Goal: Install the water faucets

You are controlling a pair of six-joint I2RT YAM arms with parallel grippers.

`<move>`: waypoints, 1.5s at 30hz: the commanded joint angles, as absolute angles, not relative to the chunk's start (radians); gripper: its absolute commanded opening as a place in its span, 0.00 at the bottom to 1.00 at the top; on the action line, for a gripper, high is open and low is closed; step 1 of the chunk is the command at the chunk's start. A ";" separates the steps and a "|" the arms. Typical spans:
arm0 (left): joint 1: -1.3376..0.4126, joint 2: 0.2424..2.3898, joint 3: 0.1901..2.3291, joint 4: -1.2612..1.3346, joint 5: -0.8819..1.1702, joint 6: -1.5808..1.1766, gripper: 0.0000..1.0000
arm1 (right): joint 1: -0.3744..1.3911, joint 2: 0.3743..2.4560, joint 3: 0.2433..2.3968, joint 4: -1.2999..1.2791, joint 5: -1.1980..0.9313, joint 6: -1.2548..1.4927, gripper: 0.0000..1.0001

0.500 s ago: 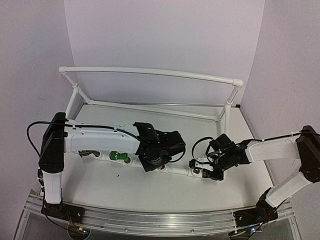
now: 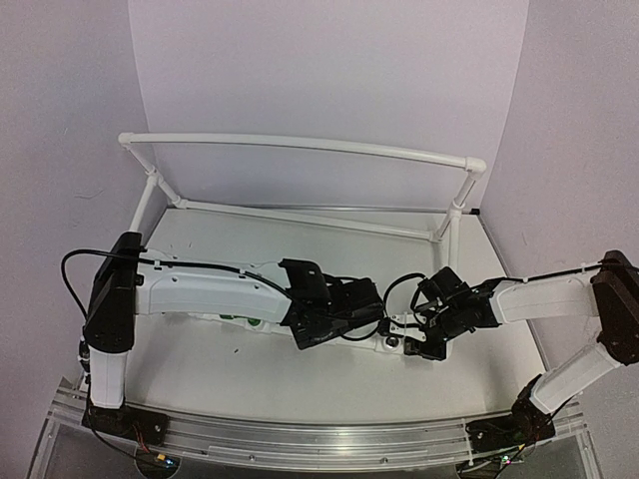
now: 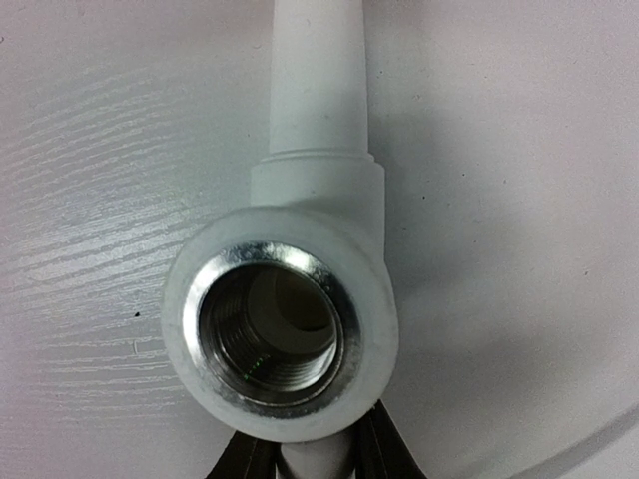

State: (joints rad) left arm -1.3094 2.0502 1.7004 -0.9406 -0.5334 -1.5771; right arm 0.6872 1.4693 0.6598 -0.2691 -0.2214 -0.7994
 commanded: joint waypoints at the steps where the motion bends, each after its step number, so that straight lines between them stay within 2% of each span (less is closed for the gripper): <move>1: -1.313 2.037 1.715 -0.932 -0.597 -1.587 0.00 | 0.698 1.468 0.664 -0.279 -0.332 -0.810 0.00; 14: -1.297 2.035 1.653 -0.975 -0.586 -1.688 0.00 | 0.699 1.471 0.666 -0.284 -0.335 -0.813 0.00; 22: -1.298 2.027 1.574 -0.913 -0.579 -1.708 0.00 | 0.699 1.473 0.668 -0.289 -0.348 -0.818 0.00; 27: -1.301 1.973 1.462 -0.737 -0.587 -1.672 0.00 | 0.699 1.476 0.674 -0.293 -0.363 -0.819 0.00; 32: -1.299 2.029 1.576 -0.807 -0.606 -1.606 0.00 | 0.698 1.473 0.672 -0.298 -0.365 -0.825 0.00; 45: -1.309 1.971 1.619 -0.826 -0.684 -1.560 0.00 | 0.699 1.474 0.671 -0.300 -0.363 -0.824 0.00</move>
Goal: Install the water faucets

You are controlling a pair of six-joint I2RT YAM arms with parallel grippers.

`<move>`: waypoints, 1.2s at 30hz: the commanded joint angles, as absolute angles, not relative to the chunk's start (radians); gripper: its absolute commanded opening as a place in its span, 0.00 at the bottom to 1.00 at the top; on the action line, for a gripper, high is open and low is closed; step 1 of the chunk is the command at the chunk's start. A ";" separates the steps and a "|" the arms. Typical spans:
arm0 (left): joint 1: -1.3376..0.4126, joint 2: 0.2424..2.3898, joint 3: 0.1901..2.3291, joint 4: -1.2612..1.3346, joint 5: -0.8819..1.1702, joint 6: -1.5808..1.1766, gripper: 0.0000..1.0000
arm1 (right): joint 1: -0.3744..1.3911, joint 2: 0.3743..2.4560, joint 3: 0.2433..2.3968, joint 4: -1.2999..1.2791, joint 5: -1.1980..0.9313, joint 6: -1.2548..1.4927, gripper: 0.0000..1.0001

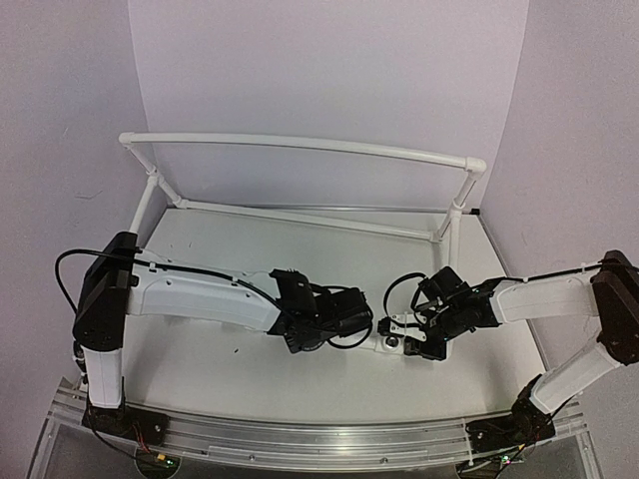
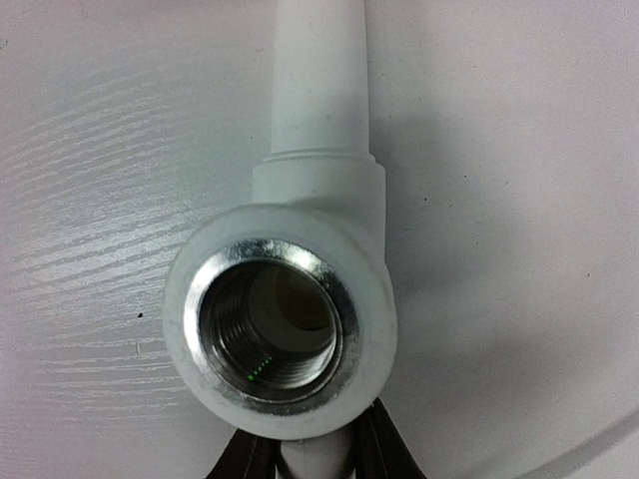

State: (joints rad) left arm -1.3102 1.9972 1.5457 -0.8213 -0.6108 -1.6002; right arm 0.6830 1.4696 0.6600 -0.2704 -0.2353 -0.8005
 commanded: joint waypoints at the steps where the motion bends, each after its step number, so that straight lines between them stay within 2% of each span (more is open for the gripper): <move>1: -1.309 1.974 1.624 -0.824 -0.687 -1.549 0.00 | 0.699 1.474 0.671 -0.300 -0.363 -0.823 0.00; 10: -1.313 2.028 1.670 -0.905 -0.711 -1.578 0.00 | 0.700 1.477 0.677 -0.305 -0.369 -0.817 0.00; 11: -1.312 2.029 1.671 -0.905 -0.712 -1.574 0.00 | 0.699 1.476 0.682 -0.306 -0.369 -0.806 0.03; 12: -1.312 2.027 1.671 -0.899 -0.709 -1.569 0.00 | 0.698 1.475 0.689 -0.308 -0.370 -0.797 0.09; 15: -1.312 1.988 1.653 -0.829 -0.691 -1.517 0.00 | 0.699 1.457 0.720 -0.331 -0.375 -0.778 0.52; 16: -1.313 1.970 1.640 -0.808 -0.681 -1.509 0.00 | 0.698 1.441 0.736 -0.340 -0.377 -0.768 0.61; 20: -1.313 1.848 1.503 -0.585 -0.639 -1.450 0.00 | 0.699 1.363 0.810 -0.371 -0.414 -0.722 0.78; 25: -1.313 1.720 1.380 -0.374 -0.594 -1.372 0.00 | 0.699 1.294 0.914 -0.389 -0.512 -0.669 0.83; 30: -1.312 1.649 1.292 -0.123 -0.504 -1.245 0.00 | 0.699 1.332 1.014 -0.391 -0.673 -0.640 0.82; 36: -1.313 1.611 1.258 -0.036 -0.477 -1.213 0.00 | 0.700 1.364 1.069 -0.391 -0.823 -0.666 0.78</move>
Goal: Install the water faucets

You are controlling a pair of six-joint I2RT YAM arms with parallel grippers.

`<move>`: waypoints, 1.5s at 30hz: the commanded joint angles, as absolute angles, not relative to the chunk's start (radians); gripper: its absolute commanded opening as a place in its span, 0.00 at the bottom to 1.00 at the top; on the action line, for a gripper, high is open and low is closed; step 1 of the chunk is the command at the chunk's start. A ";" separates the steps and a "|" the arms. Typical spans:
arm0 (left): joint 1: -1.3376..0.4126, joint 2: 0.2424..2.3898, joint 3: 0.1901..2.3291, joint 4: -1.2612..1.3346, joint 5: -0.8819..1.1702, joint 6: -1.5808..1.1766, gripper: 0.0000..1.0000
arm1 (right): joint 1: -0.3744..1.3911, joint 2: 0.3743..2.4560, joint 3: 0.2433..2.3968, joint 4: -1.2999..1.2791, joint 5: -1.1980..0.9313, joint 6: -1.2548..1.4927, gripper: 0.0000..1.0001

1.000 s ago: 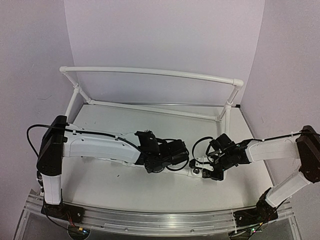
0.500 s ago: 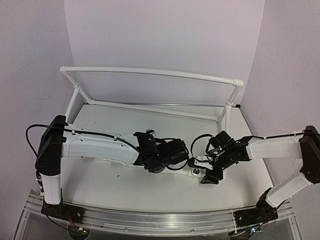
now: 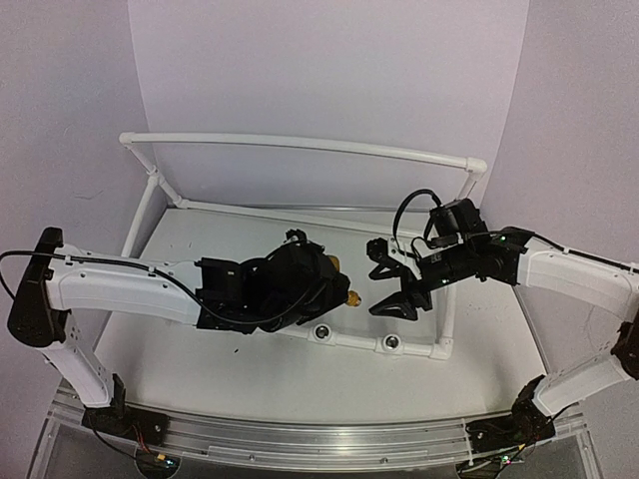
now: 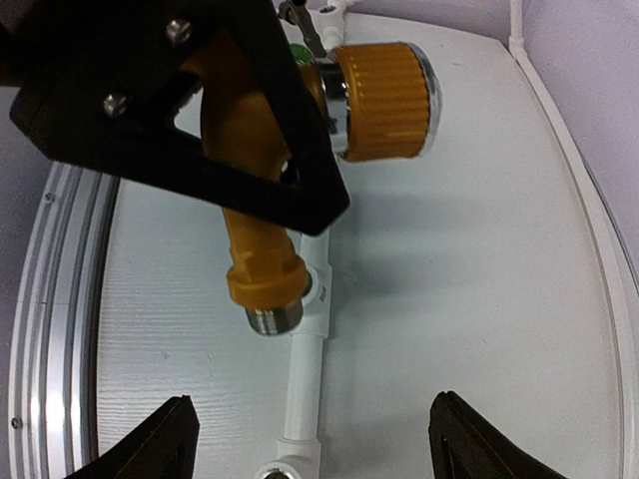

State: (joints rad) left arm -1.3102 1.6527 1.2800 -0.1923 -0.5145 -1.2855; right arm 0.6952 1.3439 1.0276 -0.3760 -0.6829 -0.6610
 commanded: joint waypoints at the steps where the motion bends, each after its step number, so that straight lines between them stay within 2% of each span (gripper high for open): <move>1: -1.313 1.610 1.257 -0.022 -0.471 -1.207 0.00 | 0.700 1.369 1.071 -0.391 -0.831 -0.674 0.77; 11: -1.313 1.611 1.238 0.053 -0.439 -1.197 0.00 | 0.717 1.413 1.078 -0.383 -0.841 -0.693 0.59; 15: -1.312 1.622 1.250 0.043 -0.432 -1.198 0.00 | 0.718 1.414 1.082 -0.374 -0.834 -0.688 0.48; 18: -1.313 1.635 1.266 0.016 -0.424 -1.203 0.00 | 0.718 1.411 1.087 -0.367 -0.825 -0.681 0.36; 21: -1.313 1.643 1.280 -0.017 -0.410 -1.211 0.02 | 0.718 1.411 1.092 -0.366 -0.812 -0.681 0.18; 24: -1.312 1.646 1.305 -0.083 -0.382 -1.214 0.11 | 0.718 1.402 1.081 -0.366 -0.793 -0.705 0.01; 28: -1.303 1.620 1.316 -0.197 -0.345 -1.219 0.40 | 0.718 1.390 1.064 -0.369 -0.755 -0.734 0.00; 34: -1.245 1.501 1.199 -0.174 -0.207 -1.205 0.88 | 0.718 1.384 1.058 -0.379 -0.731 -0.761 0.00; 36: -1.226 1.478 1.179 -0.178 -0.163 -1.202 0.95 | 0.718 1.385 1.065 -0.388 -0.734 -0.768 0.00; 38: -1.207 1.467 1.178 -0.178 -0.095 -1.171 0.95 | 0.718 1.387 1.072 -0.412 -0.747 -0.797 0.00; 45: -1.177 1.536 1.251 -0.178 0.133 -1.112 0.75 | 0.718 1.400 1.085 -0.444 -0.740 -0.841 0.00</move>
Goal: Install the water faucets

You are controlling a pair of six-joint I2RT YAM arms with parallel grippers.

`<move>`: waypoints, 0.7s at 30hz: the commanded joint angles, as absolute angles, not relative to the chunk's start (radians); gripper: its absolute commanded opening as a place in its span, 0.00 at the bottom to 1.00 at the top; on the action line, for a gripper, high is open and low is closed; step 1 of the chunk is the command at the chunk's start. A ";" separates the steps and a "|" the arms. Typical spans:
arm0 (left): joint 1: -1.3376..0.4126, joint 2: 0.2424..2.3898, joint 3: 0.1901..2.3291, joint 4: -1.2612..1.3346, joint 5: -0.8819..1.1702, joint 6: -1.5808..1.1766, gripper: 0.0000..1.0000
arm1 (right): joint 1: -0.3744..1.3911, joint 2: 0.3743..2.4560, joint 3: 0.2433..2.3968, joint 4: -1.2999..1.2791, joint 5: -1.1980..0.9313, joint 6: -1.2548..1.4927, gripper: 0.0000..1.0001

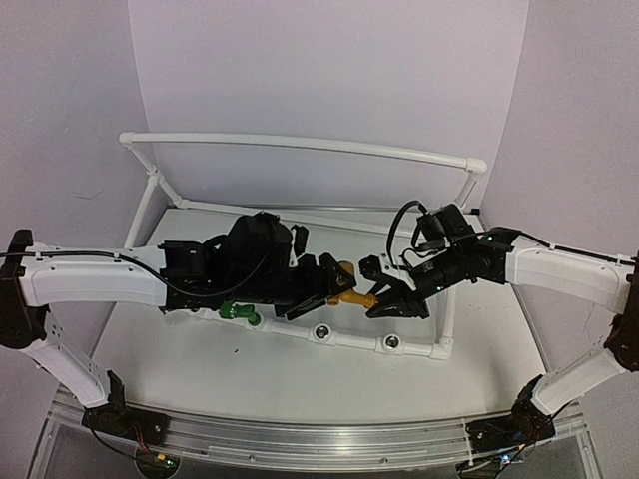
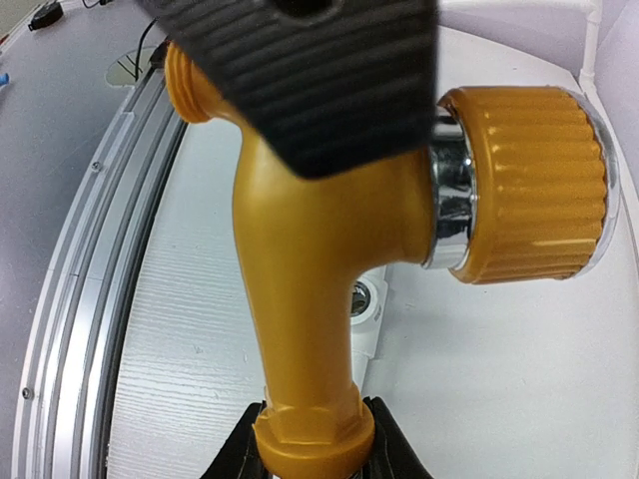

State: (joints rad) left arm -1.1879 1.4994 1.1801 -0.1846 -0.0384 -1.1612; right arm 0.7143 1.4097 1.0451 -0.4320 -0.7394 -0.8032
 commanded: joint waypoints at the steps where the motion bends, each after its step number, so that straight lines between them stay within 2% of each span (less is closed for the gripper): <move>1: -1.173 1.552 1.263 -0.176 0.158 -1.114 0.72 | 0.719 1.401 1.087 -0.444 -0.742 -0.843 0.00; 5: -1.164 1.609 1.299 -0.174 0.219 -1.124 0.56 | 0.719 1.404 1.097 -0.450 -0.748 -0.852 0.00; 14: -1.154 1.598 1.255 -0.106 0.183 -1.170 0.33 | 0.725 1.401 1.094 -0.463 -0.741 -0.870 0.00; 19: -1.151 1.611 1.255 -0.086 0.195 -1.173 0.33 | 0.728 1.405 1.093 -0.467 -0.741 -0.873 0.00; 21: -1.151 1.617 1.261 -0.084 0.199 -1.172 0.29 | 0.729 1.406 1.094 -0.468 -0.741 -0.873 0.00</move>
State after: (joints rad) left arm -1.1572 1.6222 1.2503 -0.1314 0.1894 -1.1687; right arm 0.7216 1.4101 1.0550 -0.4702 -0.7372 -0.8631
